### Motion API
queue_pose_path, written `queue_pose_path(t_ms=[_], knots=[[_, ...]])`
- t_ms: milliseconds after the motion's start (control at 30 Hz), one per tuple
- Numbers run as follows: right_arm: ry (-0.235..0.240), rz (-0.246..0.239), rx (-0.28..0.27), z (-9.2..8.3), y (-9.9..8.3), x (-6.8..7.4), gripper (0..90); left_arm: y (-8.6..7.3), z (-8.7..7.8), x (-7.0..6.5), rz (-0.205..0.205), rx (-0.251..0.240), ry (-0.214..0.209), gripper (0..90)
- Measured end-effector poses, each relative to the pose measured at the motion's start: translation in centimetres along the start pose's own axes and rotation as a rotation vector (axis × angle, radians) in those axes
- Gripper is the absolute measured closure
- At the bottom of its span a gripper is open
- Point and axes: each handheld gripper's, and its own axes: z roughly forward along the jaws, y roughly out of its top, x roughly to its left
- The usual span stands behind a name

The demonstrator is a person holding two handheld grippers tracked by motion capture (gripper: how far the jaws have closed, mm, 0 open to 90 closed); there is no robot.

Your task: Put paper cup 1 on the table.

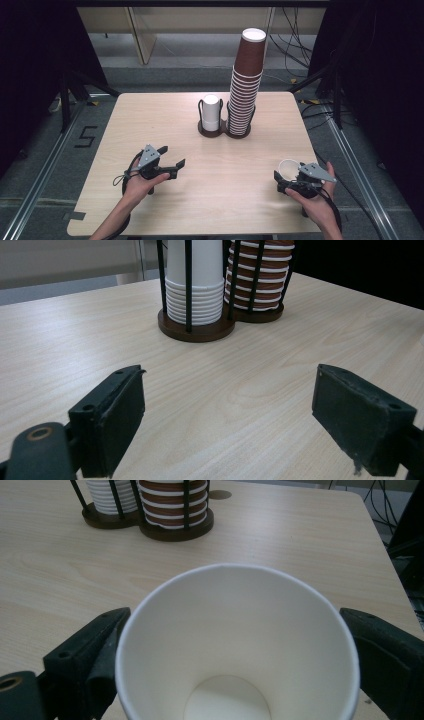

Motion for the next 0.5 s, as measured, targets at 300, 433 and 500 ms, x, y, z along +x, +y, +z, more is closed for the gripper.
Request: queue_pose_path(t_ms=[300, 433, 500], knots=[[-0.002, 0.011, -0.02, -0.9, 1.5, 0.0, 4.2, -0.1, 0.1, -0.1, -0.005, 0.003, -0.003, 13.5], [0.0, 0.015, -0.019, -1.0, 2.1, 0.0, 4.2, -0.1, 0.2, -0.1, -0.007, 0.005, -0.007, 13.5], [0.001, 0.013, -0.015, -0.9, 2.4, 0.0, 4.2, -0.1, 0.3, -0.1, -0.006, 0.003, -0.008, 13.5]])
